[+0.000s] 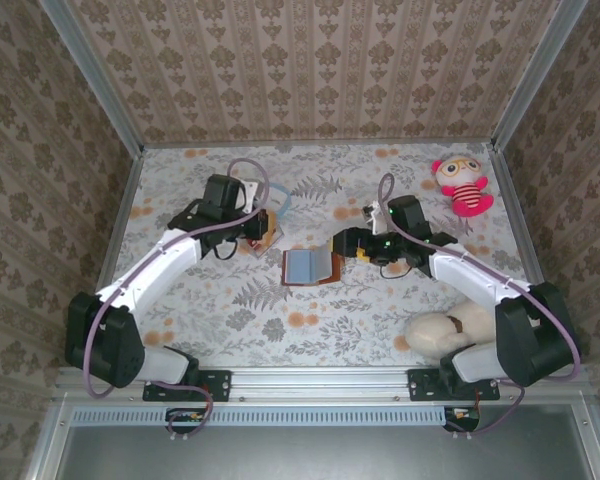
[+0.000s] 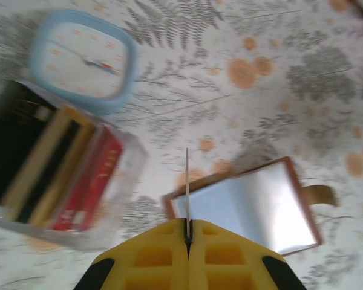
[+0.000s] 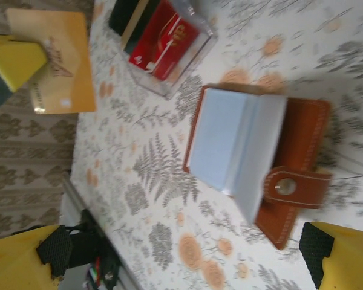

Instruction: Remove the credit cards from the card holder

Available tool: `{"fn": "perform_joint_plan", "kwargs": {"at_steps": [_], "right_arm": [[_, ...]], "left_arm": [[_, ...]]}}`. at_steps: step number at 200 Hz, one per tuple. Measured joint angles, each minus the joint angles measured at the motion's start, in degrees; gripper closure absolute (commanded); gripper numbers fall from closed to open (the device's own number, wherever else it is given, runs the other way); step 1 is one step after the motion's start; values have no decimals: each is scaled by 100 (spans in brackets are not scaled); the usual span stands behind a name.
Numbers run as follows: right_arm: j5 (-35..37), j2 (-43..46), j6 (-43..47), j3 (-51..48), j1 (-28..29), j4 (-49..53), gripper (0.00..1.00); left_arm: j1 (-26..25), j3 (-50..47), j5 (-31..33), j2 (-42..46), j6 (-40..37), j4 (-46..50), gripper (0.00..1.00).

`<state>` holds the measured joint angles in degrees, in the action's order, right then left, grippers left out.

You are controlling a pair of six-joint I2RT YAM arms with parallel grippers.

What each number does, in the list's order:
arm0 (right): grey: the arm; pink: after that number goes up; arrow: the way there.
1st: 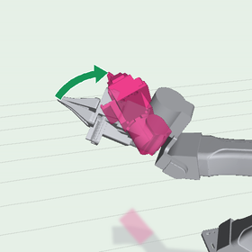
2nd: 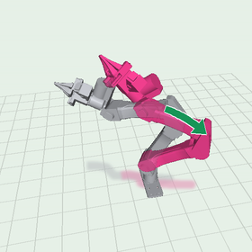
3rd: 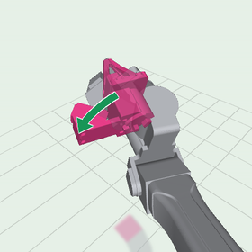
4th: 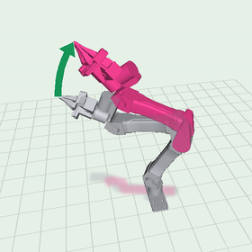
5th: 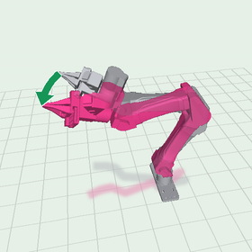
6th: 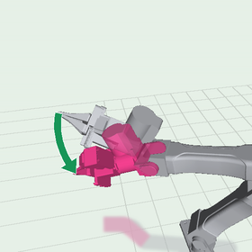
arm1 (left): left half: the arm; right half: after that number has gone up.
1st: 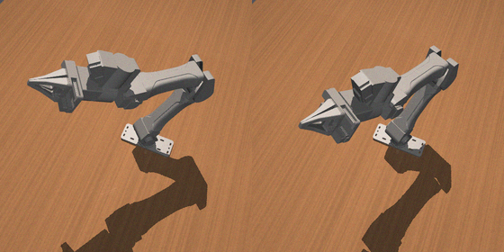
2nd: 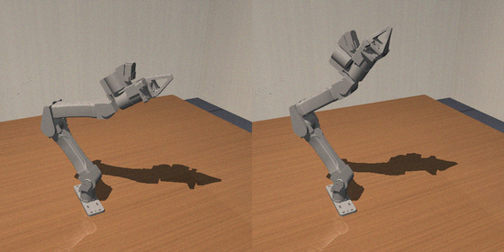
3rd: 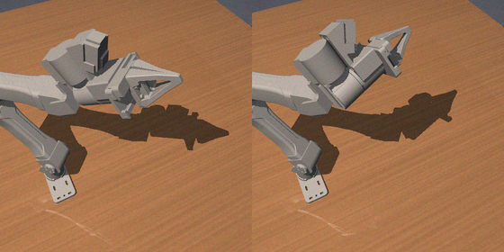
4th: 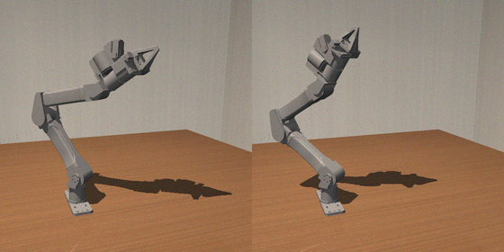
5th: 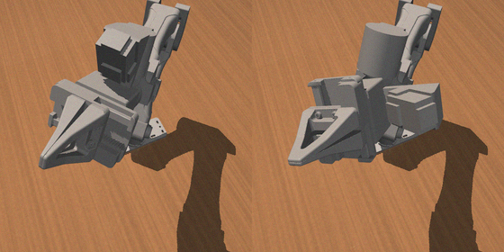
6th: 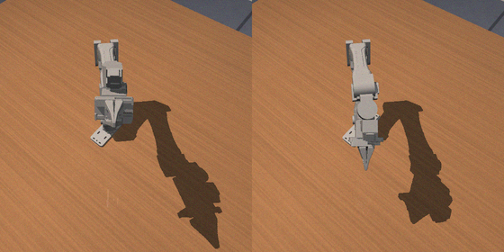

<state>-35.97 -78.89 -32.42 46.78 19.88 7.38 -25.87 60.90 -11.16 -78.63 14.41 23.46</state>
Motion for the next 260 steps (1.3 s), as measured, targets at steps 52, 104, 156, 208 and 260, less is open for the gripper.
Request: {"fn": "perform_joint_plan", "kwargs": {"at_steps": [52, 104, 156, 208, 260], "right_arm": [[398, 17, 234, 101, -164, 341, 0], [415, 22, 273, -37, -186, 361, 0], [426, 22, 269, -52, -205, 358, 0], [426, 31, 221, -52, -205, 352, 0], [424, 31, 136, -52, -205, 317, 0]], "left_arm": [[533, 81, 817, -39, -1180, 122, 100], [977, 116, 267, -490, -1836, -282, 100], [1045, 455, -282, -1169, -2269, -332, 100], [1058, 501, -299, -1427, -2435, -461, 99], [1058, 514, -308, -1735, -2514, -487, 81]]}}
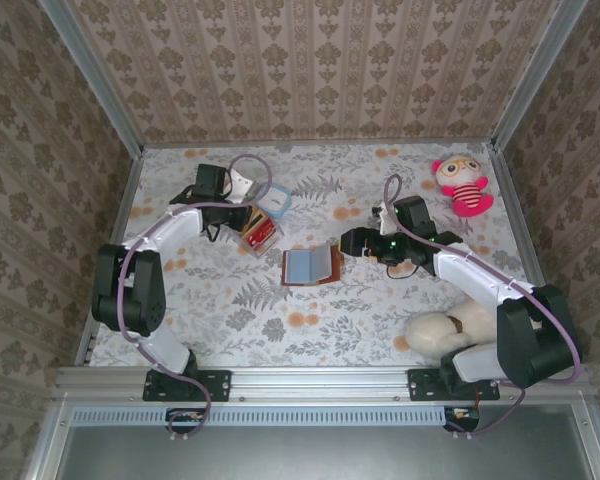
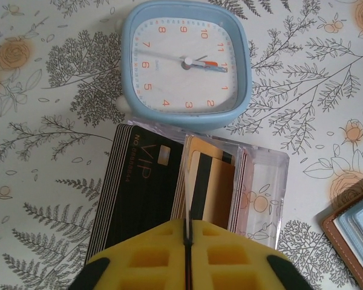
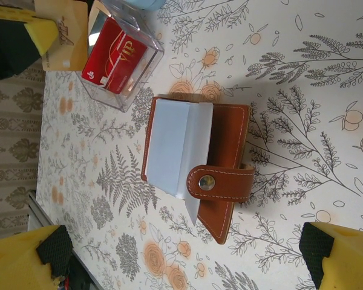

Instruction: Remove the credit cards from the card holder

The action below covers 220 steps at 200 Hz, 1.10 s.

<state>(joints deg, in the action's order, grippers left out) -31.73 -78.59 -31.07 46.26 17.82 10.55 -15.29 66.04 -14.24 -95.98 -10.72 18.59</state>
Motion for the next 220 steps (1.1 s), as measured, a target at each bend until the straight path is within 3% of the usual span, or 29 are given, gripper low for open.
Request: {"fn": "perform_joint_plan", "kwargs": {"at_steps": [23, 68, 100, 133, 180, 207, 220], "right_arm": [[0, 0, -42, 0, 0, 0, 0], [-4, 0, -44, 0, 0, 7, 0], [-15, 0, -76, 0, 0, 46, 3], [-7, 57, -192, 59, 68, 155, 5], [551, 127, -238, 831, 951, 389, 19], [809, -389, -358, 1222, 1480, 326, 25], [903, -732, -476, 1268, 1659, 275, 27]], "left_arm": [[0, 13, -4, -31, 24, 2, 66], [0, 122, 74, -28, 170, 4, 52], [-11, 138, 223, 129, 713, 33, 42], [-94, -42, 369, 863, 1366, 76, 31], [-162, -1161, 308, 2055, 2135, 46, 12], [-162, -1626, 109, 2459, 2634, 35, 0], [-162, -1768, -44, 2583, 2894, -9, 0]]}}
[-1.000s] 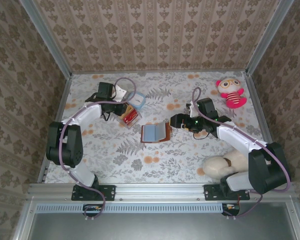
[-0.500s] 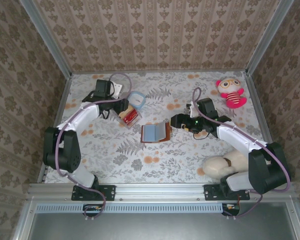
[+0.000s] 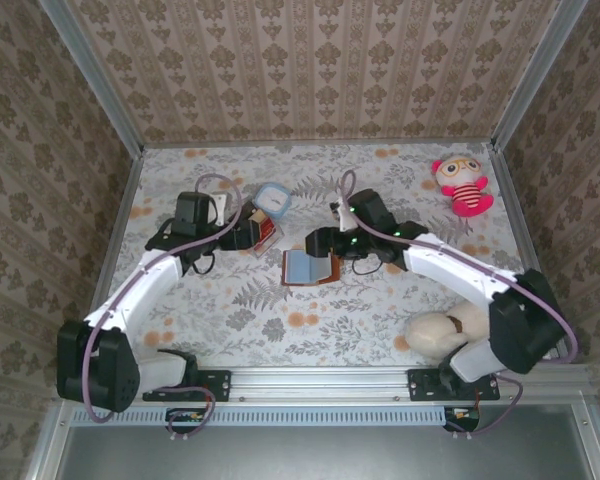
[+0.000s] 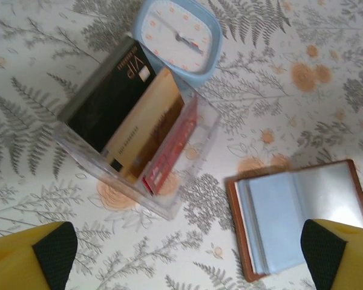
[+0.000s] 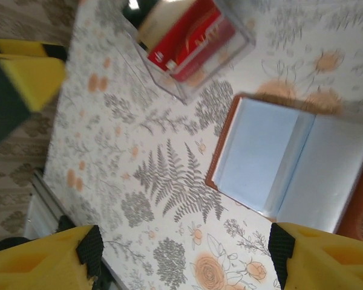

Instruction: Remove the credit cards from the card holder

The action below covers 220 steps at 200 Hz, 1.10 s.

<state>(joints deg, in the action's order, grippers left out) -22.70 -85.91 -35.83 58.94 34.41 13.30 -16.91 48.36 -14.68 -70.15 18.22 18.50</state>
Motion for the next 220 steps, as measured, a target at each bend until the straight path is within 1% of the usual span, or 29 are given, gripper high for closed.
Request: {"fn": "perform_joint_plan", "kwargs": {"at_steps": [24, 46, 65, 97, 132, 165, 193, 220], "right_arm": [[92, -601, -243, 0, 201, -48, 31], [184, -949, -468, 0, 223, -98, 33], [278, -1093, -586, 0, 223, -144, 36], [509, -1217, -684, 0, 238, -146, 38], [741, -1309, -796, 0, 238, -149, 41], [848, -1349, -813, 0, 238, -131, 41], [909, -1349, -813, -2, 238, -131, 42], [925, -1353, -813, -15, 238, -131, 43]], "left_arm": [[-52, -155, -205, 46, 380, -122, 0], [-236, -271, -249, 46, 719, -297, 1], [-455, -411, -284, 35, 1023, -496, 3], [-785, -520, -424, -216, 1537, -822, 5], [-1217, -461, -588, -789, 1956, -953, 13], [-1523, -389, -660, -1257, 2371, -1003, 21], [-1705, -297, -658, -1578, 2682, -1062, 32], [-1757, -195, -658, -1888, 2855, -1113, 39]]}}
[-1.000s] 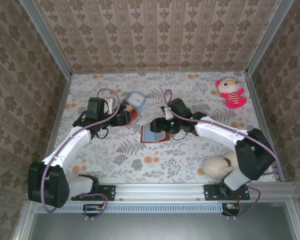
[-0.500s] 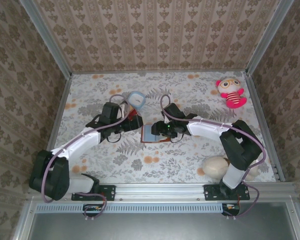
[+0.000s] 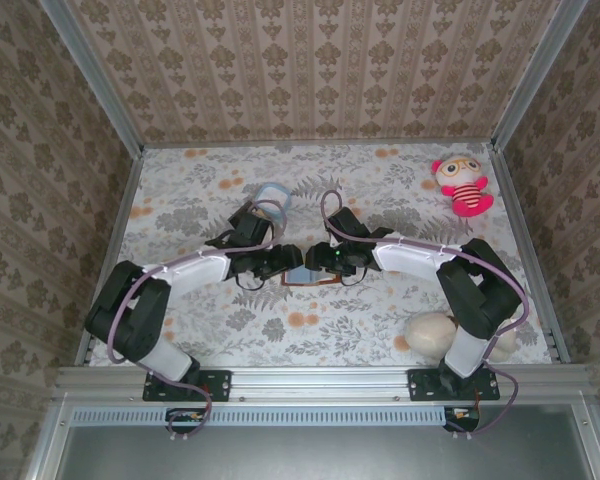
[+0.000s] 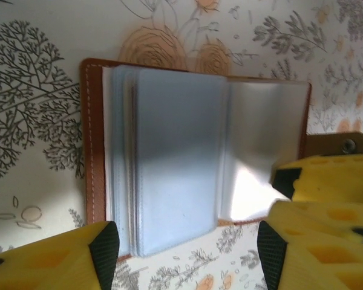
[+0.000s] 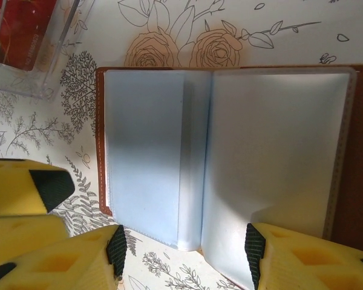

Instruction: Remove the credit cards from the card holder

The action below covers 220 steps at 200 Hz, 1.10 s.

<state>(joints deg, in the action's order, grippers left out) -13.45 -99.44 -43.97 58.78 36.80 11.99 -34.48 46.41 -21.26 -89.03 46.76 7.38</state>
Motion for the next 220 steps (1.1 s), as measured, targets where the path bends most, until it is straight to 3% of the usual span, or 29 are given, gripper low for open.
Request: {"fn": "perform_joint_plan", "kwargs": {"at_steps": [20, 175, 220], "right_arm": [[2, -28, 0, -11, -2, 0, 43], [0, -280, 2, -44, -57, 2, 43], [-4, -319, 2, -44, -66, 0, 45]], "left_arm": [[2, 140, 2, -219, 59, 7, 44], [2, 531, -46, -737, 173, 70, 45], [2, 555, -83, -778, 208, 74, 52]]}}
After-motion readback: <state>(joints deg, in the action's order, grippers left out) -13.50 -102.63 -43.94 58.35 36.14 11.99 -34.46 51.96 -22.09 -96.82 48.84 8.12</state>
